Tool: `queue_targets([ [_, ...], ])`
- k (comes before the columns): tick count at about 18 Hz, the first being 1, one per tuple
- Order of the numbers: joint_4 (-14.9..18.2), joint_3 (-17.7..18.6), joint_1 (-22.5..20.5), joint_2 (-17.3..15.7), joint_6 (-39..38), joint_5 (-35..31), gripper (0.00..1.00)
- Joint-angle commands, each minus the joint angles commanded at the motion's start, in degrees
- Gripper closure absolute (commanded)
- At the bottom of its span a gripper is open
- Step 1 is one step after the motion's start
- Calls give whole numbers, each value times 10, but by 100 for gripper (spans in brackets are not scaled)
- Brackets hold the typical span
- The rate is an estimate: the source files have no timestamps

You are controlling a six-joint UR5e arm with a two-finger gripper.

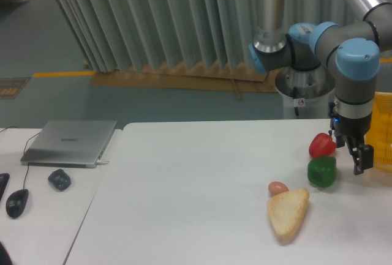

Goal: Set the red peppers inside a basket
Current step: 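Move the gripper up and back over the red pepper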

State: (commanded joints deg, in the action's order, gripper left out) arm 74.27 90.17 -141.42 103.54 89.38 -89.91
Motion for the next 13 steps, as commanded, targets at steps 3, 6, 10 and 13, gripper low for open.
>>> queue_targets([
  [3, -1, 0, 1, 2, -37, 1, 0],
  [6, -1, -4, 10, 3, -83, 2, 0],
  [10, -9, -1, 11, 3, -92, 1, 0],
  [13, -21, 34, 25, -3, -142, 0, 0],
])
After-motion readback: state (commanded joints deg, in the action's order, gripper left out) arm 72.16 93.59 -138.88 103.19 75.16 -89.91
